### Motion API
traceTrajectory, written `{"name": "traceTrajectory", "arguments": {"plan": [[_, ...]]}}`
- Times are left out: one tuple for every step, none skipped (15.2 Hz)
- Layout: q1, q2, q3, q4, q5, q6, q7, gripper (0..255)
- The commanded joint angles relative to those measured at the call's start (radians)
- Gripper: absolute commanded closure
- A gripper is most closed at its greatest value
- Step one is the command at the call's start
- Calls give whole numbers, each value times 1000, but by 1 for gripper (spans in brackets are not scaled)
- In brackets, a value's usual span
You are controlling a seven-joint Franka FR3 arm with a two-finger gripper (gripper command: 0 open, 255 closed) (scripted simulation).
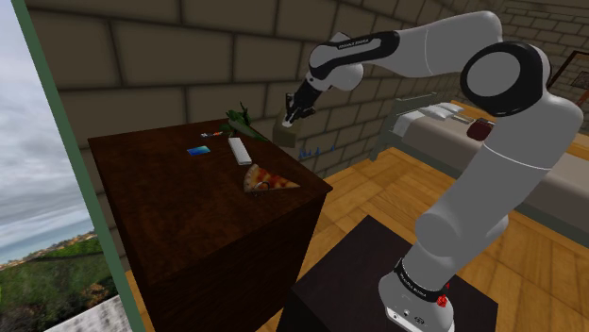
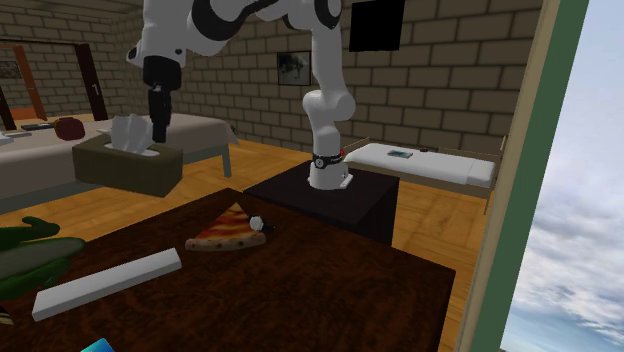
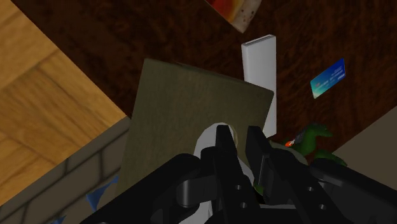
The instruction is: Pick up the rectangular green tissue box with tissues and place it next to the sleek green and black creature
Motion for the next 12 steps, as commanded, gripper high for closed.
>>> {"name": "traceTrajectory", "arguments": {"plan": [[0,10,1,-16,5,25,-9,255],[1,15,1,-23,8,37,-13,255],[1,20,2,-31,10,49,-17,255],[2,25,3,-38,13,62,-22,255],[2,30,3,-45,16,74,-26,255],[3,36,4,-52,18,86,-30,255],[3,42,4,-59,21,98,-34,255],[4,48,5,-65,24,110,-39,255],[4,54,6,-72,27,122,-43,255],[4,60,7,-78,30,134,-48,255],[5,67,7,-83,33,146,-52,255],[5,74,8,-89,36,158,-57,255]]}}
